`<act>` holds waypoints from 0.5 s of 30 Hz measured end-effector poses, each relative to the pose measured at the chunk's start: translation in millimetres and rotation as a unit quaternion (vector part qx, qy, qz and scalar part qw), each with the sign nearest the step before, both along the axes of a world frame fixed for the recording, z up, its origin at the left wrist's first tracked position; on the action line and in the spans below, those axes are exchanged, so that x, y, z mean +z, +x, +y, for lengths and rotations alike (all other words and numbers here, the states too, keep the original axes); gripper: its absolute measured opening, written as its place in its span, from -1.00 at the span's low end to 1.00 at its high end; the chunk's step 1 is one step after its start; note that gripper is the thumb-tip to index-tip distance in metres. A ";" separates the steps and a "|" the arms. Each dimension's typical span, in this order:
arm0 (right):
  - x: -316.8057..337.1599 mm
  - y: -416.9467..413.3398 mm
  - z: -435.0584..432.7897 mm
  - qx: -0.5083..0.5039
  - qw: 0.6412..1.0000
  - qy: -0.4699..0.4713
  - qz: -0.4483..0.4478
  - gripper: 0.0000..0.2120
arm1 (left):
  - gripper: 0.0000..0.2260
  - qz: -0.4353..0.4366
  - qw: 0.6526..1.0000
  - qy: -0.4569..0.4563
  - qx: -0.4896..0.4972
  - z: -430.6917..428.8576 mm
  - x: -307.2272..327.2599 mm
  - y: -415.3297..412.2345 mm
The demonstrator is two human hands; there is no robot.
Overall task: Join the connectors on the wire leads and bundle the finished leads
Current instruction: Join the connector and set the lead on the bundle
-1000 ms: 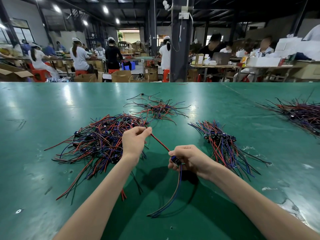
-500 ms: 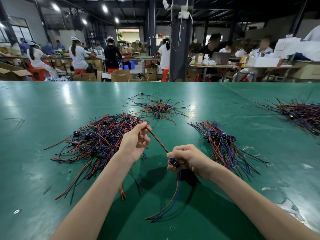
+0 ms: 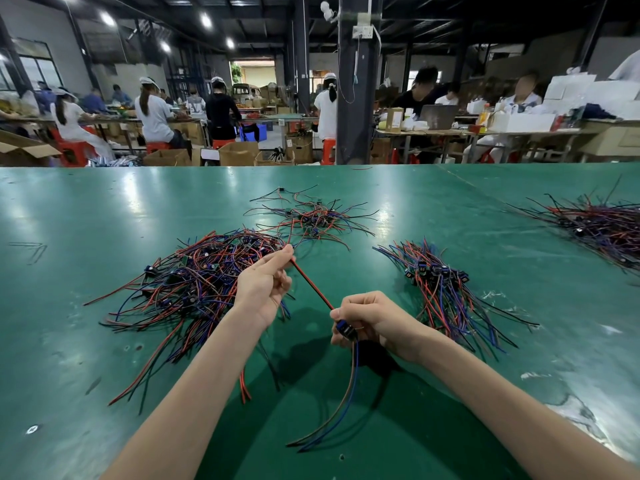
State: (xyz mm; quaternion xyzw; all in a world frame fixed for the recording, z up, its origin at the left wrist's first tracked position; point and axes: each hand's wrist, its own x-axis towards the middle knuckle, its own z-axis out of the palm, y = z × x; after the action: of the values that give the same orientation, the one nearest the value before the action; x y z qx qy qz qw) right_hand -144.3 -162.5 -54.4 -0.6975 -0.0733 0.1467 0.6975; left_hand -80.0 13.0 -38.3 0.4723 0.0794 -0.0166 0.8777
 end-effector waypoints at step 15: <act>-2.8 -0.1 -1.4 -0.001 1.000 0.019 -0.004 -0.68 | -0.93 -0.007 0.999 -0.004 0.033 -5.5 -9.6 -0.1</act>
State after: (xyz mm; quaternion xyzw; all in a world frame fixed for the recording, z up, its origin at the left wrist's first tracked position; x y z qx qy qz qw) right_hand -144.3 -163.9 -57.2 -0.6851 -0.0779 0.1417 0.7103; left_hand -80.1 7.5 -47.9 0.4658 0.0882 0.0153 0.8803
